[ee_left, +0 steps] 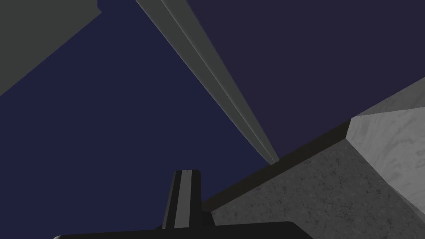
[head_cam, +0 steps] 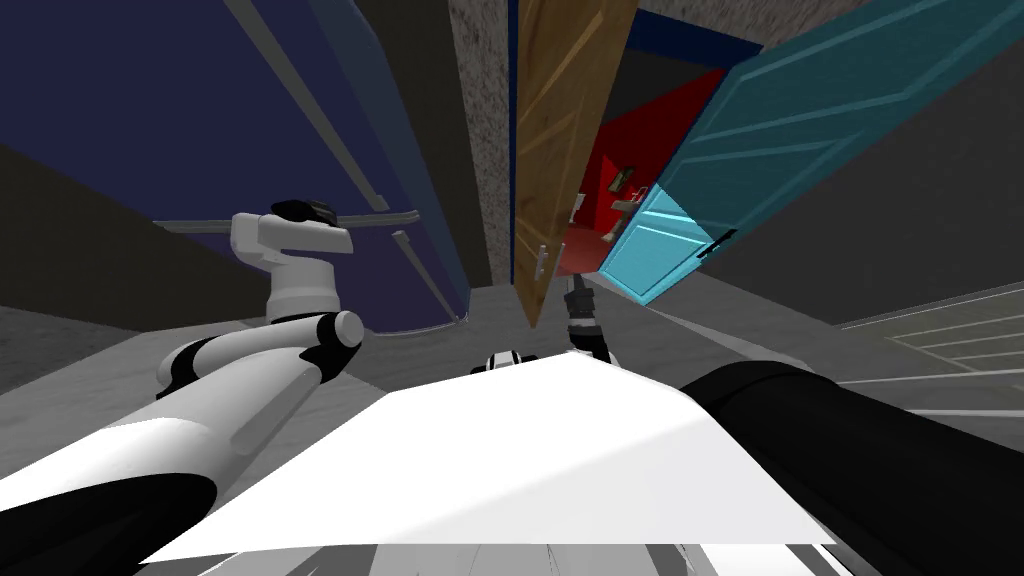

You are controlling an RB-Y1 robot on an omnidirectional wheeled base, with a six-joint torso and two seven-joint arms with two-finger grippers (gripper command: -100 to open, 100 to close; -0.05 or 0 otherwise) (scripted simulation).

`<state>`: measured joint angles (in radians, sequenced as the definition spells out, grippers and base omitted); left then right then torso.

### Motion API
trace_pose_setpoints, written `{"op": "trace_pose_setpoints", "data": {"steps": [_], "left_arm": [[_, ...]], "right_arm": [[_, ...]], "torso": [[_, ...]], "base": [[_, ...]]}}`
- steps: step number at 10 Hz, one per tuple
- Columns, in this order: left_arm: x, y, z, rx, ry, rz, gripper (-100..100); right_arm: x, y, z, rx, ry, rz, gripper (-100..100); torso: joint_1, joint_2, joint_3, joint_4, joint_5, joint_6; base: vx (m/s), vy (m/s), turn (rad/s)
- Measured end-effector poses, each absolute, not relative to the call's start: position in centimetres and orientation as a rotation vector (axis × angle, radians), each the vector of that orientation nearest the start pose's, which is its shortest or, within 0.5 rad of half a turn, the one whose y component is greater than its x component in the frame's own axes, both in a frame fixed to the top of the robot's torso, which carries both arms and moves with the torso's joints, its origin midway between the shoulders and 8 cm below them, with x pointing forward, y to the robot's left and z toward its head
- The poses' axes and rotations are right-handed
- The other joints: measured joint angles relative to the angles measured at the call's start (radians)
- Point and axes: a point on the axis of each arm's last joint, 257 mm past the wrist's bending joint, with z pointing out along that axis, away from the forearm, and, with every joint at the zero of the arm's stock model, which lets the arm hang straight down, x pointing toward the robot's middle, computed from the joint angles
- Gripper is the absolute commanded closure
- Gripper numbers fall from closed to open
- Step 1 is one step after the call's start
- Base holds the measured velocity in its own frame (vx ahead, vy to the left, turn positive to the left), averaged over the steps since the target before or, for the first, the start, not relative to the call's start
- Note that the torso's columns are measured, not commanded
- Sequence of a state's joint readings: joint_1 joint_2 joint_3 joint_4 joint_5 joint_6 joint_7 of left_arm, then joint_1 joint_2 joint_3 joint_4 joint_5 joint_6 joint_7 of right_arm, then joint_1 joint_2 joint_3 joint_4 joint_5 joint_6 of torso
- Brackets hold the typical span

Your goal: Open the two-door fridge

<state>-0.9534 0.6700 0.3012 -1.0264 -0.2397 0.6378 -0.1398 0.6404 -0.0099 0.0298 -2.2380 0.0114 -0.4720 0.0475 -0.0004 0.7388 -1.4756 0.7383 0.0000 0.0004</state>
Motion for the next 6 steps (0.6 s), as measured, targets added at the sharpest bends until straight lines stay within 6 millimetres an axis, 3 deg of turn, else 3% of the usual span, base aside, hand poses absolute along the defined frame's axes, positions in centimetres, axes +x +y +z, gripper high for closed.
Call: {"op": "trace_pose_setpoints", "data": {"steps": [1,2,4,6], "left_arm": [[66.0,57.2,11.2,-1.117,1.105,-0.307,100],[65.1,58.7,11.0,-1.132,1.09,-0.279,100],[64.1,59.6,11.2,-1.142,1.07,-0.263,100],[61.7,61.6,11.3,-1.163,1.043,-0.22,100]], "right_arm": [[34.2,-28.7,-4.7,0.786,0.776,1.184,0],[34.2,-28.7,-4.7,0.785,0.776,1.184,0],[34.2,-28.7,-4.7,0.786,0.776,1.183,0],[34.2,-28.7,-4.7,0.785,0.776,1.184,0]], "torso": [[-0.007,-0.005,-0.003,-0.001,-0.002,0.0],[0.0,-0.003,-0.002,-0.001,-0.001,0.0],[-0.003,-0.006,-0.003,-0.001,-0.001,-0.002],[0.002,0.003,0.002,0.001,0.0,0.0]], "base": [[-0.264,0.192,-0.4],[-0.267,0.209,-0.428],[-0.208,0.091,-0.255],[-0.343,0.181,-0.443]]}}
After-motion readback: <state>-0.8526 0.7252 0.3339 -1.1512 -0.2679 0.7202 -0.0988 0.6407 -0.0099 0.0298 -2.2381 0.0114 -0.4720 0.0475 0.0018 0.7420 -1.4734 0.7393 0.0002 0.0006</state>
